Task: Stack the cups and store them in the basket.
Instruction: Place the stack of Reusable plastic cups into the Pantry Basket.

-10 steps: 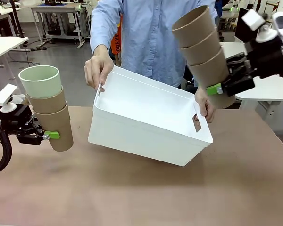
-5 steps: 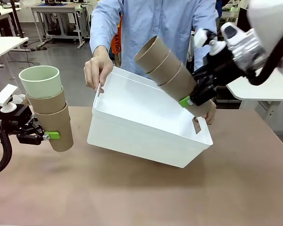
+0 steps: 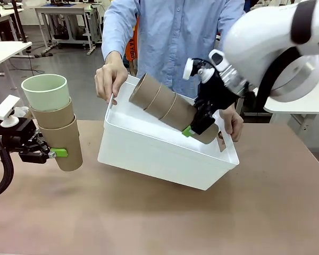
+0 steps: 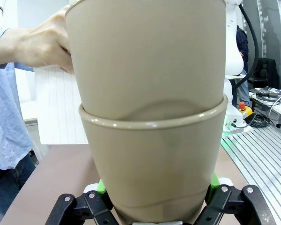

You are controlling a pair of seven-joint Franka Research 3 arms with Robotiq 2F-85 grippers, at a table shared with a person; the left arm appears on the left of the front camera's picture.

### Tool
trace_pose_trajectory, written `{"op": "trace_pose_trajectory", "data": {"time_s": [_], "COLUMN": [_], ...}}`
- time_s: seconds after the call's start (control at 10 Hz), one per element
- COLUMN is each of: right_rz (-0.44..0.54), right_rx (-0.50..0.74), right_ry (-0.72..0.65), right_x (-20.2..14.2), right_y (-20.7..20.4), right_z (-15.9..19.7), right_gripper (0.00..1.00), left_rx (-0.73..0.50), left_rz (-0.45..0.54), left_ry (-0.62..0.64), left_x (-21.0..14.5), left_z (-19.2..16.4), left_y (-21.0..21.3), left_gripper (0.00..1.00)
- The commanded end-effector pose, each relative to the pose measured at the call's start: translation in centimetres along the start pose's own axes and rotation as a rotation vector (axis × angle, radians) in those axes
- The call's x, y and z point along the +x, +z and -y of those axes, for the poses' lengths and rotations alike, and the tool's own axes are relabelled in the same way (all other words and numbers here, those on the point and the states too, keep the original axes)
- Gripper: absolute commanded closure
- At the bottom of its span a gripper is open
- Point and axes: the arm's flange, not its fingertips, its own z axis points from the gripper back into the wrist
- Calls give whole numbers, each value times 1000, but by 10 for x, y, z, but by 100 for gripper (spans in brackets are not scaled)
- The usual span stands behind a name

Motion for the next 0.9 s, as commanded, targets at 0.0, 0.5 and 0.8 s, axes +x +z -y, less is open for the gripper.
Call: {"op": "trace_pose_trajectory", "data": {"time_s": [0.0,0.5,0.8], "right_rz": [-54,-93,-94], "right_rx": [-11,23,39], "right_ry": [-23,-7,5], "right_x": [16,9,0], "right_y": [-8,-47,-62], "right_z": [6,2,-5], "right_gripper": [15,15,15], "left_rx": [-3,-3,-3], "left_rz": [6,6,6], "left_ry": [-18,-18,-18], "left_x": [5,5,5], "left_z": [1,1,1], "left_y": [-1,-1,-1], "left_gripper": [15,15,15]}}
